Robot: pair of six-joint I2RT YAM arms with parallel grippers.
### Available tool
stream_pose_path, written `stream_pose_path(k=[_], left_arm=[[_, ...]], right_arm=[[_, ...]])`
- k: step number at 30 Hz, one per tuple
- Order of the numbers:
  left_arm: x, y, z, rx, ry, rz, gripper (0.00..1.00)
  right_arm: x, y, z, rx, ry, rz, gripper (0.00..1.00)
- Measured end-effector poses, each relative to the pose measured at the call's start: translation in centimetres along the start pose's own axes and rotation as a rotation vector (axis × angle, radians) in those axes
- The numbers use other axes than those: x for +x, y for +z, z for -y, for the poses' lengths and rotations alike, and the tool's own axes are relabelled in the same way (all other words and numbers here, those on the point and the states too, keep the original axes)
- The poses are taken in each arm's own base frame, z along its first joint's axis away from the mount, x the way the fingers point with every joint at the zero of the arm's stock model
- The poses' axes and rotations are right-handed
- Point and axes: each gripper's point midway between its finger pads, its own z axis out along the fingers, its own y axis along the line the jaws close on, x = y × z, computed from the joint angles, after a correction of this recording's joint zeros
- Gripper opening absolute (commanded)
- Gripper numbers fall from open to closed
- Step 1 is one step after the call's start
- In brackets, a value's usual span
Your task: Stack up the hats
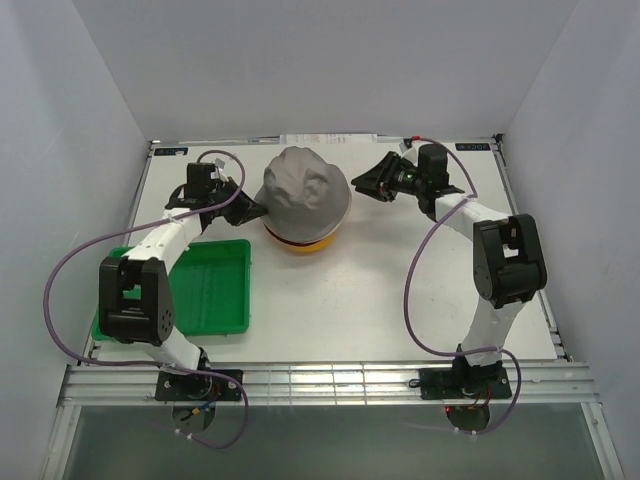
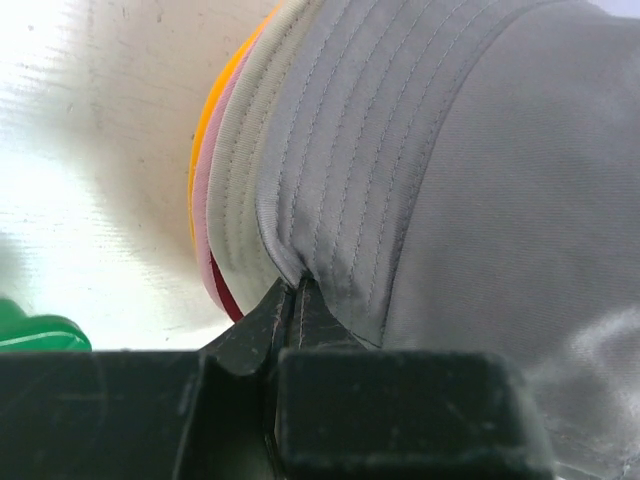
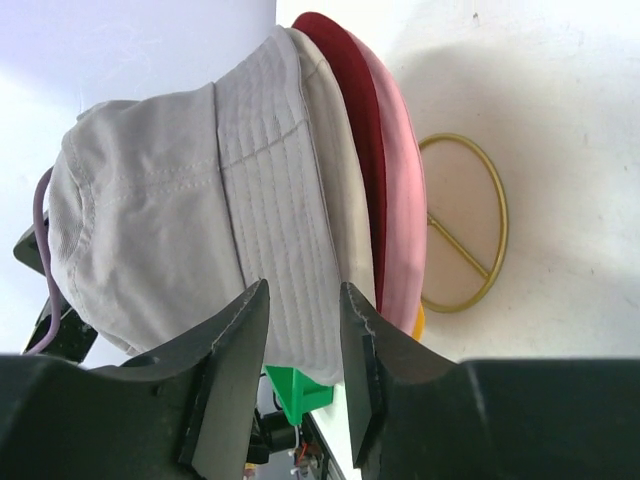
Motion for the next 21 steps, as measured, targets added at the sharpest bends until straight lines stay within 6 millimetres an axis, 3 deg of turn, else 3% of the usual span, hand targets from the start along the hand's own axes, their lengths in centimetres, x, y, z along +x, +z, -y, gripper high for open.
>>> stream_pose_path(k=[12, 21], left_arm=[[-0.8, 1.0, -0.3, -0.006, 0.013, -0.047, 0.0], [-1.3, 0.9, -0.3, -0.01, 0.018, -0.047, 0.0]], right_arm=[[-3.2, 2.7, -1.3, -0.038, -0.039, 0.003, 0.41], [-2.4, 4.1, -0.2, -0.017, -0.024, -0.032, 0.43]])
